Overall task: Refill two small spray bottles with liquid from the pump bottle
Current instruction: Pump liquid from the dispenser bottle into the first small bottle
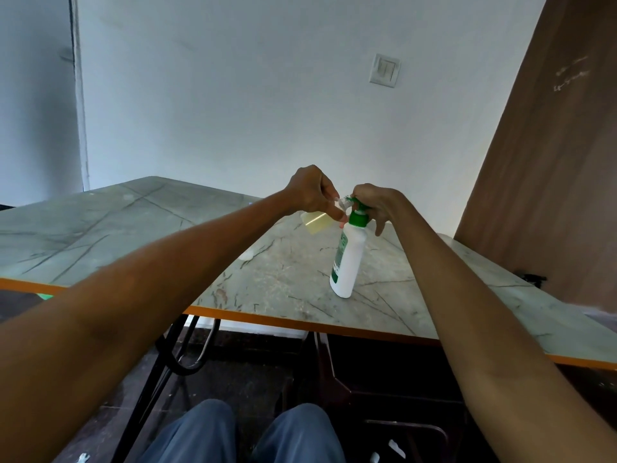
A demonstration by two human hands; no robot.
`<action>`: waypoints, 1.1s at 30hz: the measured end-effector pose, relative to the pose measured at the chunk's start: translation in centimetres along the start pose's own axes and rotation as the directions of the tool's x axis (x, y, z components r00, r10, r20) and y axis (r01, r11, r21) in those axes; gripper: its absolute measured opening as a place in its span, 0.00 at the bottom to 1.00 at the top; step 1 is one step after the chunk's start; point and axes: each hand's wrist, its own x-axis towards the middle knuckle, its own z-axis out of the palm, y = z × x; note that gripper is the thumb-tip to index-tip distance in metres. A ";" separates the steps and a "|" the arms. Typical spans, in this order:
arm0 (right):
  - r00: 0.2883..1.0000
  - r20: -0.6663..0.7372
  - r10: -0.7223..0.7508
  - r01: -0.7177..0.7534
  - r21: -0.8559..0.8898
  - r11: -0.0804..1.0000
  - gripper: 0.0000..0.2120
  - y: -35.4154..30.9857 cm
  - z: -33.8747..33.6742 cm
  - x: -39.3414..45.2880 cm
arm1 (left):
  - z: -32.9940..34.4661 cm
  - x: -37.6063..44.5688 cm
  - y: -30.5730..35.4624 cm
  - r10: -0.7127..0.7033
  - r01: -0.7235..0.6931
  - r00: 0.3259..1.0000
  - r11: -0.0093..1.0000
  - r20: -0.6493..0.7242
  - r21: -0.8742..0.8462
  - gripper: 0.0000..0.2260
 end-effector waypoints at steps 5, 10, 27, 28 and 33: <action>1.000 0.001 -0.017 0.017 -0.040 0.999 0.12 -0.2 -0.2 -0.3 | -0.1 0.1 0.1 -0.005 0.005 1.000 1.000 -0.003 0.003 0.20; 1.000 -0.021 -0.022 0.022 -0.010 1.000 0.13 0.2 0.4 0.0 | 0.1 -0.1 -0.3 -0.002 0.002 1.000 1.000 0.019 -0.004 0.19; 0.999 0.031 0.009 -0.010 0.008 1.000 0.12 0.4 0.3 -0.8 | 0.1 -0.2 0.0 -0.001 0.000 1.000 1.000 0.029 0.017 0.19; 1.000 0.029 0.010 -0.010 0.003 1.000 0.12 0.3 0.4 -0.8 | 0.1 -0.3 -0.1 -0.004 0.004 1.000 1.000 0.028 0.015 0.19; 0.999 -0.044 -0.027 0.026 -0.024 0.999 0.08 -0.4 0.4 -1.5 | 0.2 0.0 -0.4 -0.018 0.017 1.000 0.999 -0.003 -0.028 0.20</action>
